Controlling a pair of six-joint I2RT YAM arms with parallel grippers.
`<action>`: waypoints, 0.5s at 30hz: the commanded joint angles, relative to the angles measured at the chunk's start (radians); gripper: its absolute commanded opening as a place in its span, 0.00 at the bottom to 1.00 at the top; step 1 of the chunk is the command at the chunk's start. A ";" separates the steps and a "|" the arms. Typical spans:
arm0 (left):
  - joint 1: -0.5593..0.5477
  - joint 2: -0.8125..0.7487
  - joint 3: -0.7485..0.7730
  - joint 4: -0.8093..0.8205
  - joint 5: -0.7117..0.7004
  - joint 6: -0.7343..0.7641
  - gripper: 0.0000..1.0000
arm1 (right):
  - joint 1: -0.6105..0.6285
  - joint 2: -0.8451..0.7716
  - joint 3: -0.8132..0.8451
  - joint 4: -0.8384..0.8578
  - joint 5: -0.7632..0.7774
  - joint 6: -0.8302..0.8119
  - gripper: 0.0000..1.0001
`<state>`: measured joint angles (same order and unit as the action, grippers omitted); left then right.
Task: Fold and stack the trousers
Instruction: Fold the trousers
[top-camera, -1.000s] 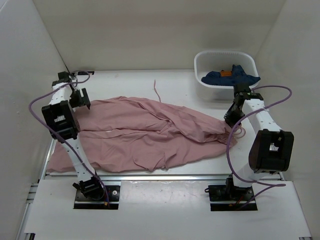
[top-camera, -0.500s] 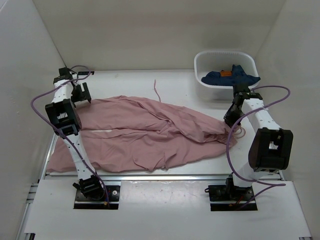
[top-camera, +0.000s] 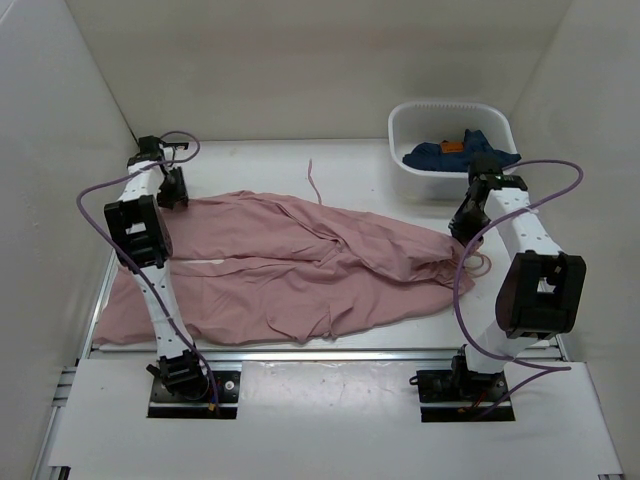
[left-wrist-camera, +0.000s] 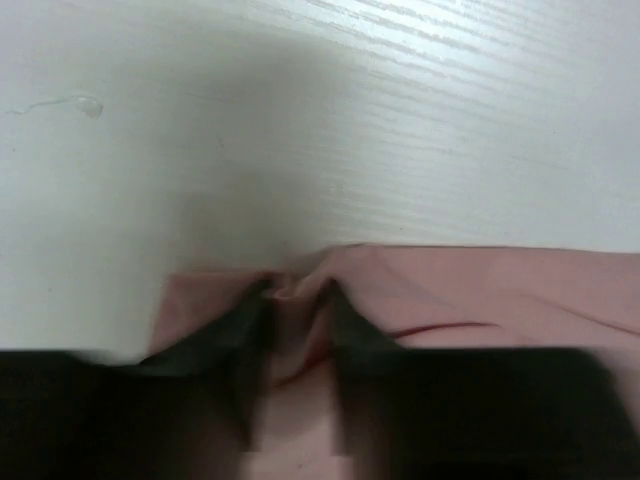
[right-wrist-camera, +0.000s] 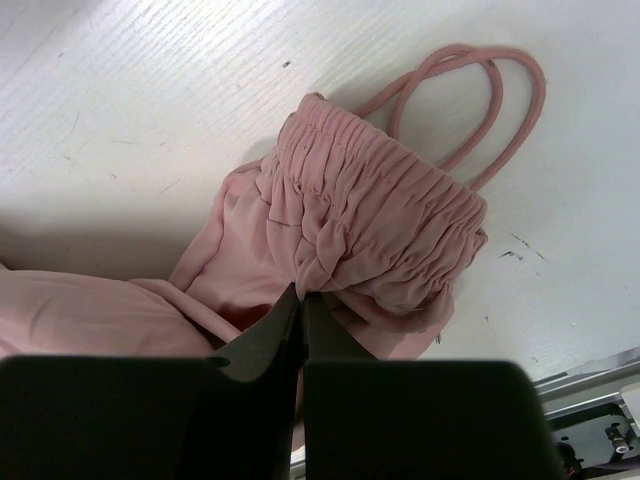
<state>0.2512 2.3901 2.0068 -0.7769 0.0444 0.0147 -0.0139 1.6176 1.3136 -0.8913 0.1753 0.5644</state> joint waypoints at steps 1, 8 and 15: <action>-0.009 0.037 -0.066 -0.062 0.051 -0.015 0.24 | -0.006 -0.002 0.064 -0.031 0.021 -0.017 0.00; 0.003 -0.101 0.050 -0.062 -0.064 -0.015 0.14 | -0.006 -0.033 0.131 -0.041 0.076 -0.057 0.00; 0.088 -0.518 -0.160 0.011 -0.095 -0.015 0.14 | -0.006 -0.194 -0.057 -0.031 0.089 -0.046 0.00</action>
<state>0.2874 2.1929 1.9438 -0.8139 0.0040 0.0032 -0.0135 1.5257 1.3434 -0.9066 0.2157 0.5274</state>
